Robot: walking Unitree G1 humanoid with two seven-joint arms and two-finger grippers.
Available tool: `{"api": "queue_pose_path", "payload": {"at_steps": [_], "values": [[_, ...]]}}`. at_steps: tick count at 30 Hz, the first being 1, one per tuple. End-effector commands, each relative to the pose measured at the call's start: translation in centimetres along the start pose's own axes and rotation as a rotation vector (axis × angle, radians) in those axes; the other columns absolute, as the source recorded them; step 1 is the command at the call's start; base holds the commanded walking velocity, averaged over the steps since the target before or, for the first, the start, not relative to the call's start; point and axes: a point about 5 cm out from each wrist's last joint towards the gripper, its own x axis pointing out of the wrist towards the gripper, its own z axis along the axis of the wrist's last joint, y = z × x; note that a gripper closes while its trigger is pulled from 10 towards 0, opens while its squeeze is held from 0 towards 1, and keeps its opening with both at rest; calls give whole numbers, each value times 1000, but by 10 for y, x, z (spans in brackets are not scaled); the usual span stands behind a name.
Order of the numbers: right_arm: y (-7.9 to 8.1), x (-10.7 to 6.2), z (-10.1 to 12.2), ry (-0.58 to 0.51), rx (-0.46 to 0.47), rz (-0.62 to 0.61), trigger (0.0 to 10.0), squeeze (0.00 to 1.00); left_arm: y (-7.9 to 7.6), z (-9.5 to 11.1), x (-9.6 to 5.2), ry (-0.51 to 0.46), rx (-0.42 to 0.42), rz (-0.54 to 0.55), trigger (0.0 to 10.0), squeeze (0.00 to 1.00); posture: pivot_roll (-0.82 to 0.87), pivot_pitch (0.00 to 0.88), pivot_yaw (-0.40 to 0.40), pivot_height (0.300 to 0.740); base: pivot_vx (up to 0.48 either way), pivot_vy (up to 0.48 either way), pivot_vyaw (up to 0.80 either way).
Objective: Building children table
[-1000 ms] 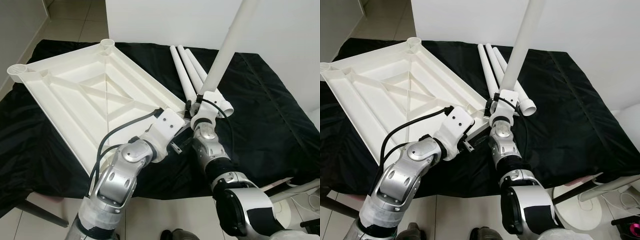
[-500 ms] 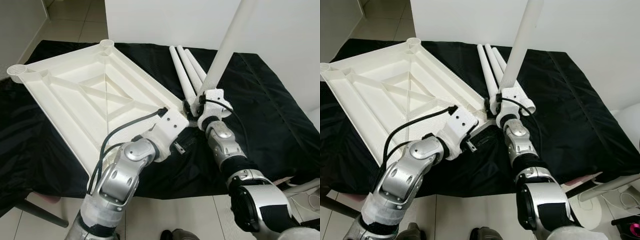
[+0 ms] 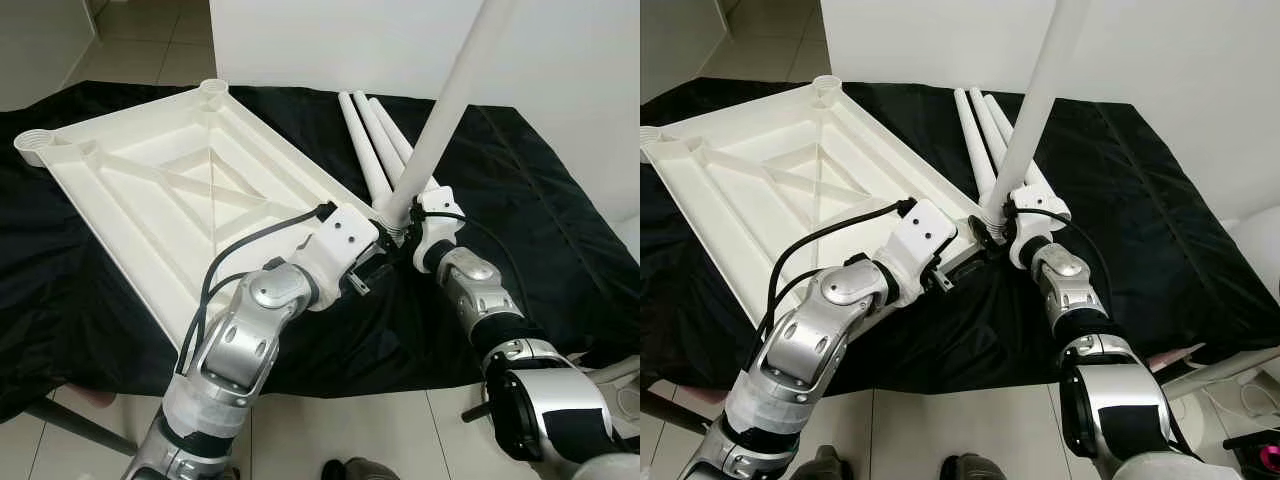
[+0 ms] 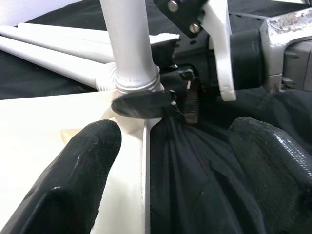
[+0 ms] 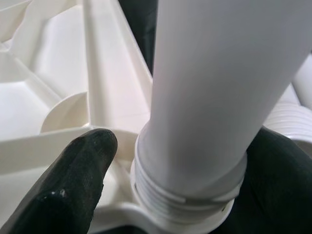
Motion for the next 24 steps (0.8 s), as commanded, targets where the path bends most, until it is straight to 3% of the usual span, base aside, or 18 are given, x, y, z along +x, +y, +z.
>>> {"api": "queue_pose_path", "payload": {"at_steps": [1,11,24], "values": [[0,-4,-7,32,3,53,10000,0,6,2,1,-10,6,49,10000,0,34,45,-69,740,0,0,0],[14,-8,-13,30,31,212,10000,0,24,2,-3,-16,17,93,10000,0,32,46,-72,740,0,0,0],[21,-5,-16,37,77,255,10000,0,33,2,-5,-20,15,122,10000,0,30,44,-72,740,0,0,0]]}}
